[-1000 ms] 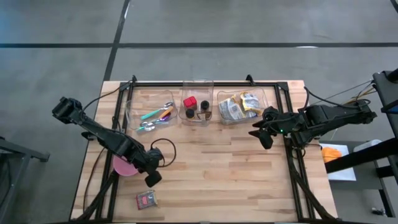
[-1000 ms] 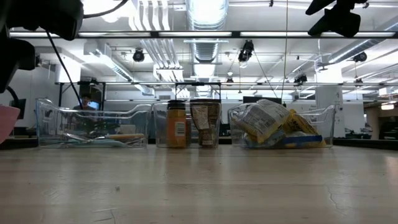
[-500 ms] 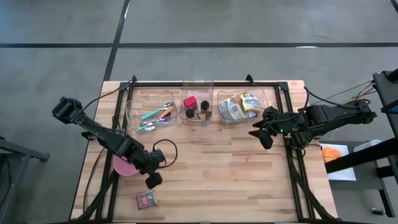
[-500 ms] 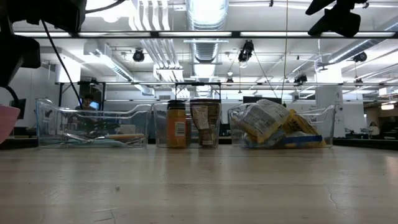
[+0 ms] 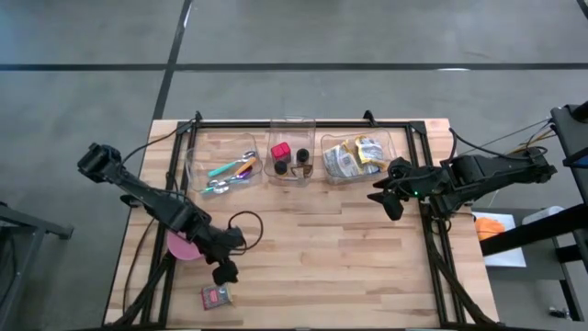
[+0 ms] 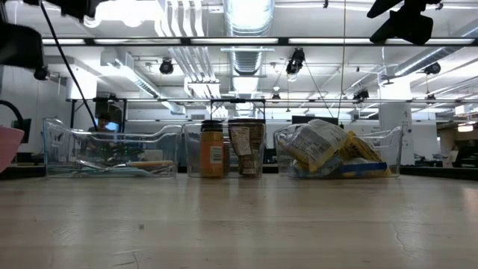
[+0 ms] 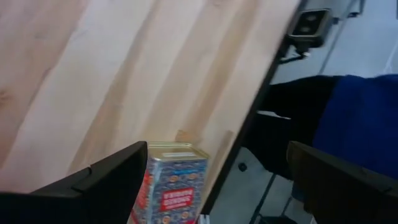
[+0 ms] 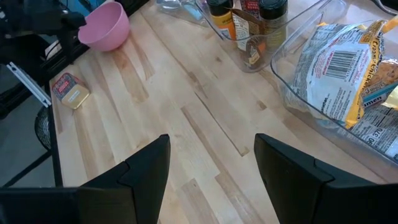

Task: Pick & Place Food Item
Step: Put the red seasoning can into the middle transparent bin

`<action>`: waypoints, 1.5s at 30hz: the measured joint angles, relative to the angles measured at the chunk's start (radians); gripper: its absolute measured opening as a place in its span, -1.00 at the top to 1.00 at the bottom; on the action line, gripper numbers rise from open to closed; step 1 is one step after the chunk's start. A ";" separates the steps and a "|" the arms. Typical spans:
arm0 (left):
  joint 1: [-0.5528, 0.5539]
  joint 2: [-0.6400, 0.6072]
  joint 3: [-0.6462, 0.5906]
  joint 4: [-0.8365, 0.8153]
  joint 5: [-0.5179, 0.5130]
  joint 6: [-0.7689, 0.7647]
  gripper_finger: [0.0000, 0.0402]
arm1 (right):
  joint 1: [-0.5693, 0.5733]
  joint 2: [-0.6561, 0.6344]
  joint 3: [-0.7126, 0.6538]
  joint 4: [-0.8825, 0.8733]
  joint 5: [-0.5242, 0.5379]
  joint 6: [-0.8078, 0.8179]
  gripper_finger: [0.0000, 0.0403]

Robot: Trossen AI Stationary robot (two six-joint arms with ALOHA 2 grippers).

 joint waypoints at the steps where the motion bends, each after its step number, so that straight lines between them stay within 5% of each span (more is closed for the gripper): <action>1: -0.004 0.000 0.012 -0.004 -0.007 0.011 -0.95 | 0.000 0.000 0.000 0.000 0.000 0.000 -0.13; 14: -0.150 0.024 0.155 -0.191 -0.192 0.237 -0.95 | 0.000 0.000 0.000 0.000 0.000 0.008 -0.13; 24: -0.253 0.163 0.219 -0.241 -0.193 0.245 -0.95 | 0.000 0.000 0.000 -0.001 0.000 0.011 -0.13; 45: -0.354 0.378 0.238 -0.245 -0.158 -0.024 -0.95 | 0.000 0.000 -0.002 -0.001 0.000 0.007 -0.13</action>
